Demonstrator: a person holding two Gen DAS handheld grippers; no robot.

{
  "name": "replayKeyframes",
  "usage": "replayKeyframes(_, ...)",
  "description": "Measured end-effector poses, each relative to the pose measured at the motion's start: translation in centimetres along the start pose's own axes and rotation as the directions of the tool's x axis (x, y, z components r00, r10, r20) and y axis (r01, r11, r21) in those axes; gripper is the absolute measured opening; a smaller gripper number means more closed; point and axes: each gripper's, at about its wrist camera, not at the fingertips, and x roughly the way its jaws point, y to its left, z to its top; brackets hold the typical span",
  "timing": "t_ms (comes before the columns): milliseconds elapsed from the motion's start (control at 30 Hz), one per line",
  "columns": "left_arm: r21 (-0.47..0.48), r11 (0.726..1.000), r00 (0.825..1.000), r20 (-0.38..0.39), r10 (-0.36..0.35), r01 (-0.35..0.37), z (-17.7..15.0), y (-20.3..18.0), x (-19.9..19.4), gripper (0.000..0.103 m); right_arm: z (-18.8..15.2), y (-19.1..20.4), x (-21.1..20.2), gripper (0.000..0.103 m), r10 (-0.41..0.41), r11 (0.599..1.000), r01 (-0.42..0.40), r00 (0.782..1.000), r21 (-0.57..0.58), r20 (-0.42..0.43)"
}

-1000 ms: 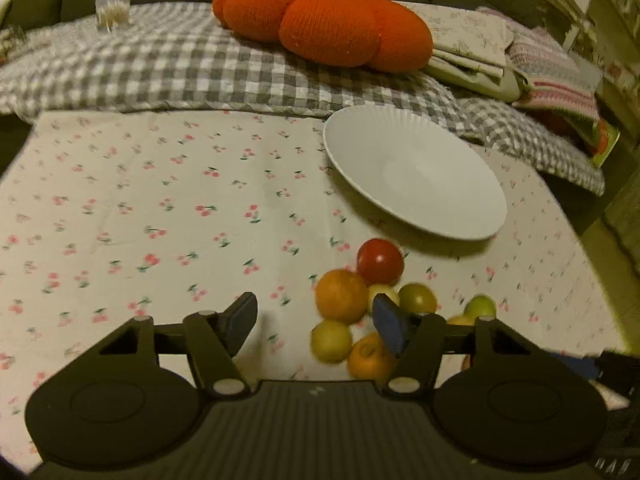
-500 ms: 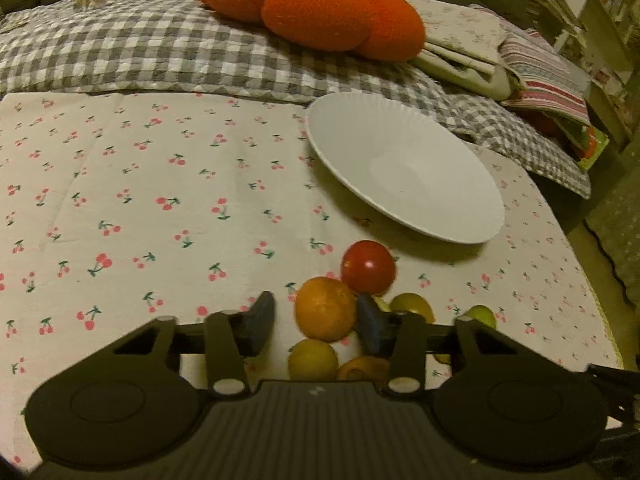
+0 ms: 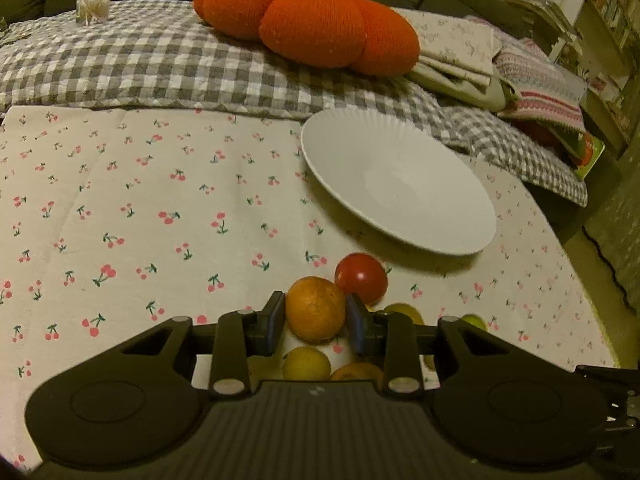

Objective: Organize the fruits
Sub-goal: 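Grasp an orange with the left gripper while the right gripper grasps another orange, then carry both oranges onto the white plate and open both grippers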

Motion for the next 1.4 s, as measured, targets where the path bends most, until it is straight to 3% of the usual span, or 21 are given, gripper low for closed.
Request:
replayKeyframes(300,0.006,1.000,0.999,0.054,-0.006,0.006,1.6,-0.5,-0.8,0.031,2.1,-1.3,-1.5,0.038,-0.016,1.000,0.015,0.998,0.022,0.065)
replayKeyframes(667,0.138,0.989,0.985,0.160,-0.070,0.048,4.3,-3.8,0.1,0.031,6.9,-3.7,-1.2,0.038,-0.048,0.999,0.046,0.984,0.016,0.169)
replayKeyframes(867,0.202,0.978,0.984,0.158,-0.077,0.045,4.8,-4.5,2.7,0.031,8.9,-3.5,1.3,0.038,-0.047,0.997,0.059,0.978,-0.054,0.202)
replayKeyframes(1200,0.261,0.965,0.990,0.134,-0.043,0.006,4.4,-5.3,5.3,0.031,9.2,-4.1,4.6,0.038,-0.066,0.992,0.083,0.983,-0.097,0.173)
replayKeyframes(1300,0.269,0.963,0.990,0.140,-0.034,-0.005,4.2,-5.4,5.4,0.033,9.3,-4.2,4.6,0.039,-0.067,0.992,0.085,0.982,-0.096,0.177)
replayKeyframes(1400,0.271,0.962,0.989,0.145,-0.017,-0.023,4.2,-5.5,5.0,0.043,9.2,-4.1,4.6,0.040,-0.079,0.990,0.098,0.980,-0.099,0.180)
